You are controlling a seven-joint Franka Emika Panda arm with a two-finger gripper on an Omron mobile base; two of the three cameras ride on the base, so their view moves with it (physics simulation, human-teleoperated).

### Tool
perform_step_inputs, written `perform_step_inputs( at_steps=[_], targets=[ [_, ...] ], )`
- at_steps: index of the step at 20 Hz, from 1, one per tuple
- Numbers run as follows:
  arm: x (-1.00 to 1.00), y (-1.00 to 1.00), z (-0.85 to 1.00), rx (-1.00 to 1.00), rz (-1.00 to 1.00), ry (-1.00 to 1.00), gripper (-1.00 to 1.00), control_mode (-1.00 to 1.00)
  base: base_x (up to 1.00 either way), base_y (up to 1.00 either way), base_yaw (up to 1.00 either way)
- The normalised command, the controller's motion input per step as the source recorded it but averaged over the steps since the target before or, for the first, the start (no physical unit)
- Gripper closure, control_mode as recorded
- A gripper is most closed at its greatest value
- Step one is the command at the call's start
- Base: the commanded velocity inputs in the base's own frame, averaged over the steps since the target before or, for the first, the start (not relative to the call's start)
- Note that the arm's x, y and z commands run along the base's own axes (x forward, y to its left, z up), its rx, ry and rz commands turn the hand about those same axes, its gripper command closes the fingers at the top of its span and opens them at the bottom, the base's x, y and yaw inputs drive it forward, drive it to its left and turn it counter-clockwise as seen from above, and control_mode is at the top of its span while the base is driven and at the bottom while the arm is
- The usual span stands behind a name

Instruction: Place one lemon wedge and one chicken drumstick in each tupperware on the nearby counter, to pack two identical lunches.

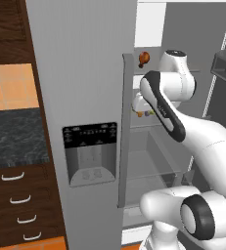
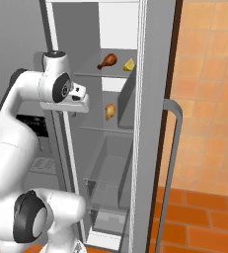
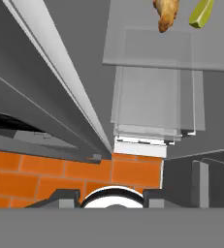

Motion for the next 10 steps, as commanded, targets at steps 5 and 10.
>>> perform_step_inputs(
  at_steps=[5,10],
  targets=[
    [-0.05,-0.02,-0.27,-0.05,-0.06,0.21,-1.0,-1.0,0.0,0.0,0.0],
    [-0.03,-0.73,-0.66,0.06,-0.05,-0.21,-1.0,-1.0,0.0,0.0,0.0]
  ],
)
